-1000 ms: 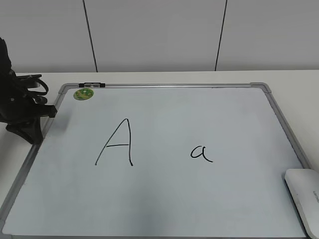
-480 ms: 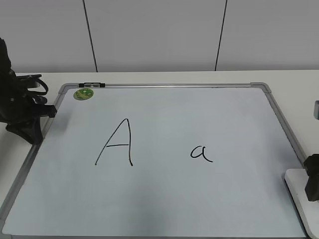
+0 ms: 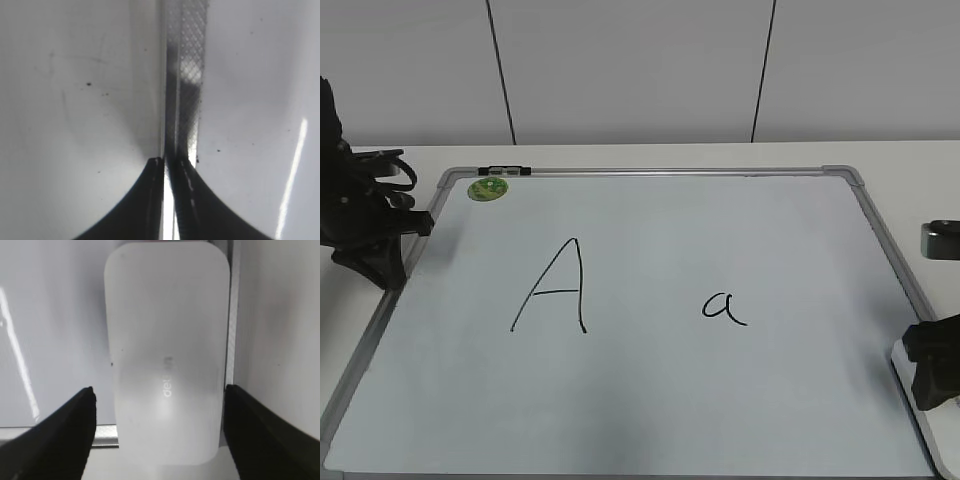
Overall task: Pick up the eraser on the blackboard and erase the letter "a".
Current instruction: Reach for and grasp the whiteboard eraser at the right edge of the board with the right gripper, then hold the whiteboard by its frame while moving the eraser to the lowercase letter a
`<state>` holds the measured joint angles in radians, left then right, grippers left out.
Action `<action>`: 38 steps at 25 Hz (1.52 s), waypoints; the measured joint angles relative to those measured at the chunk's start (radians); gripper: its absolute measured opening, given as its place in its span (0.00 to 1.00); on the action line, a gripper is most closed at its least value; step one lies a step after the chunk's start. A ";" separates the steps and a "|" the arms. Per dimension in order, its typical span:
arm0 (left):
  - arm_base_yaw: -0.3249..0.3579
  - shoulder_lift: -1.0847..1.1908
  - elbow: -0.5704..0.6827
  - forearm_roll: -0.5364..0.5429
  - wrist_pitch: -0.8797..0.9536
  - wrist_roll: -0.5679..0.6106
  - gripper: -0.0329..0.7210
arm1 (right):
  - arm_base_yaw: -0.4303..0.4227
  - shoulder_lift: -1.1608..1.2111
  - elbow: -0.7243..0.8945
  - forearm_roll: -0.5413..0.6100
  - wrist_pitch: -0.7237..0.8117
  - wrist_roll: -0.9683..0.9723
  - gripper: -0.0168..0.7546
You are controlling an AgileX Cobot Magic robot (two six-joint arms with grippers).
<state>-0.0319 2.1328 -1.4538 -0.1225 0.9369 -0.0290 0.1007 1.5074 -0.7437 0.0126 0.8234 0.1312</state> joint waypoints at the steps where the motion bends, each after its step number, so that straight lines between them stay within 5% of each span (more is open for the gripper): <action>1: 0.000 0.000 0.000 -0.002 0.000 0.000 0.10 | 0.000 0.011 0.000 0.000 -0.007 0.002 0.78; 26: 0.000 0.000 0.000 -0.009 0.000 0.000 0.12 | 0.000 0.132 -0.006 -0.050 -0.093 0.042 0.78; 38: 0.000 0.000 0.000 -0.009 0.000 0.000 0.12 | 0.000 0.132 -0.006 -0.052 -0.095 0.043 0.70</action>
<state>-0.0319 2.1328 -1.4538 -0.1311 0.9369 -0.0290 0.1007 1.6390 -0.7493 -0.0396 0.7287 0.1742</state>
